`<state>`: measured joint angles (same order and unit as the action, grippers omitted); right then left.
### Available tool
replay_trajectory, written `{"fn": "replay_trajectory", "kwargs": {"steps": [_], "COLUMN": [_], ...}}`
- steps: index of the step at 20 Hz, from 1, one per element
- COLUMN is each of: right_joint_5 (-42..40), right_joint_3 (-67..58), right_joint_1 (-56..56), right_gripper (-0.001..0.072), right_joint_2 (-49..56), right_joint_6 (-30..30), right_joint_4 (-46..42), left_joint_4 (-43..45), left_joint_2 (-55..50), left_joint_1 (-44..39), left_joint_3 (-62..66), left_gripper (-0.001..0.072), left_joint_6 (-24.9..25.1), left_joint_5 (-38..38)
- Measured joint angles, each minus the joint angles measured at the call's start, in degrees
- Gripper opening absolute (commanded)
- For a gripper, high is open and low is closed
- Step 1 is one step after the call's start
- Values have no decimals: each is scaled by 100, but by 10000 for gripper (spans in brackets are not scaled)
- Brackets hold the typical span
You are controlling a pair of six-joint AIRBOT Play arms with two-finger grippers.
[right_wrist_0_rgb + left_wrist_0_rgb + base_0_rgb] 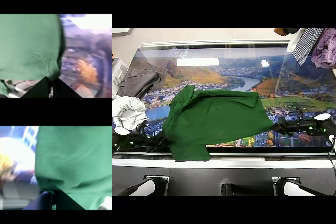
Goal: Fold the clothes and pants, and hang the long-sleeved shirts on hangers.
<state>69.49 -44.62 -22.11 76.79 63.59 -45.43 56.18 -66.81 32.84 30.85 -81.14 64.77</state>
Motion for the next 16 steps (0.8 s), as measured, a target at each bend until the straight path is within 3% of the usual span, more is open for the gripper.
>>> {"fn": "replay_trajectory", "kwargs": {"steps": [4,7,11,16], "right_joint_5": [-501,-1143,-1755,-1703], "right_joint_3": [-155,-874,-2677,-5241], "right_joint_1": [970,1816,2452,2658], "right_gripper": [25,25,25,25], "right_joint_2": [-334,-509,-601,-994], "right_joint_6": [-61,243,951,1814], "right_joint_4": [72,-164,-824,-1576], "left_joint_4": [-254,-354,-378,105], "left_joint_2": [-2,-2,33,492], "left_joint_1": [-341,-748,-1069,-1163], "left_joint_3": [743,1777,3668,6037], "left_gripper": [17,17,17,17], "left_joint_6": [118,146,146,-162], "left_joint_5": [-262,-520,-693,-702]}}
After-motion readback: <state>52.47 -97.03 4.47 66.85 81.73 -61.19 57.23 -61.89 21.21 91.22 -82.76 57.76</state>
